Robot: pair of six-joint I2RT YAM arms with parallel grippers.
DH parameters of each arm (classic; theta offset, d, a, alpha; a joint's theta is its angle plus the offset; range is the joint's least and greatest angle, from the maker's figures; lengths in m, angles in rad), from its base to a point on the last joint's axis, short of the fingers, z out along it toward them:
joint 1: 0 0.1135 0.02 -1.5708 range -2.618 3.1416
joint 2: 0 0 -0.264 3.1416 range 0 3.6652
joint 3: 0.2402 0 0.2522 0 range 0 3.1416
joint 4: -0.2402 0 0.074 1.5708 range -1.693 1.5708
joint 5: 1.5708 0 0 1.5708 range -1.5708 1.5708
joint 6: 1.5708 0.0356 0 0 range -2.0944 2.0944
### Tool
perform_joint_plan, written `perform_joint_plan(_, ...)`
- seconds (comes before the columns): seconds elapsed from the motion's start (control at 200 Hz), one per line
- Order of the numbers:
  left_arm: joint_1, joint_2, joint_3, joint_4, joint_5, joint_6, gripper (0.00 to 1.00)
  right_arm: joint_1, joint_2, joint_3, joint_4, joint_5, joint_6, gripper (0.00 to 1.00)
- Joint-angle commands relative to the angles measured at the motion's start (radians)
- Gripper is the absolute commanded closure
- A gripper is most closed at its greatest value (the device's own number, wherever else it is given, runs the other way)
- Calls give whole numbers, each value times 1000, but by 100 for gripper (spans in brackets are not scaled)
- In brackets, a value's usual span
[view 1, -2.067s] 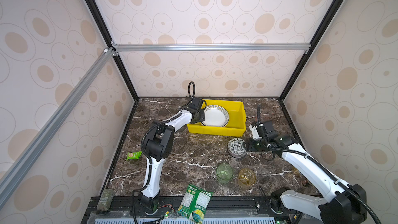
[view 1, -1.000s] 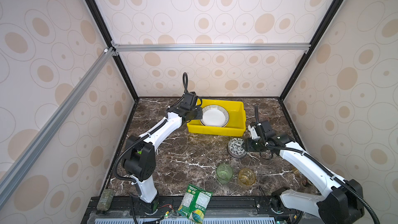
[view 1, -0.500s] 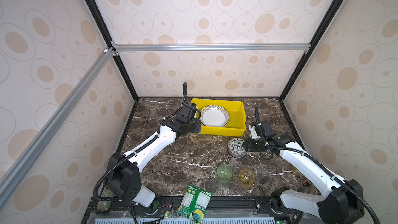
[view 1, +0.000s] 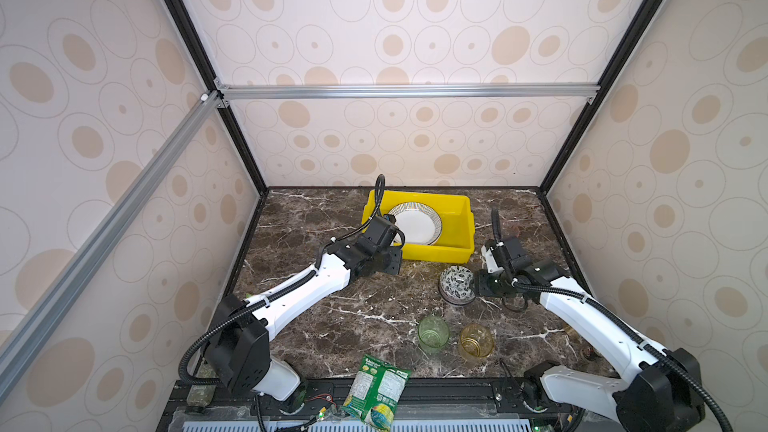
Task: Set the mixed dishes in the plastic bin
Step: 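Move the left gripper to the floral bowl's rim beside the right gripper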
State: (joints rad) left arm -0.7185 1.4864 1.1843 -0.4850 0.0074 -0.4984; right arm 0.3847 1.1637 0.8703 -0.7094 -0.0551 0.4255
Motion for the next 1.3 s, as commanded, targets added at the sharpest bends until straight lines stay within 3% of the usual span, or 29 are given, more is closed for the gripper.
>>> perform_joint_plan(0.0, -17, -14, 0, 3, -23, -29, 77, -6, 5, -10, 5, 35, 9, 52)
perform_joint_plan(0.44, -77, 49, 27, 39, 5, -57, 76, -6, 80, 2, 68, 67, -7, 57)
perform_joint_plan(1.296, -158, 203, 165, 72, 58, -81, 75, -6, 171, 26, 103, 83, -39, 78)
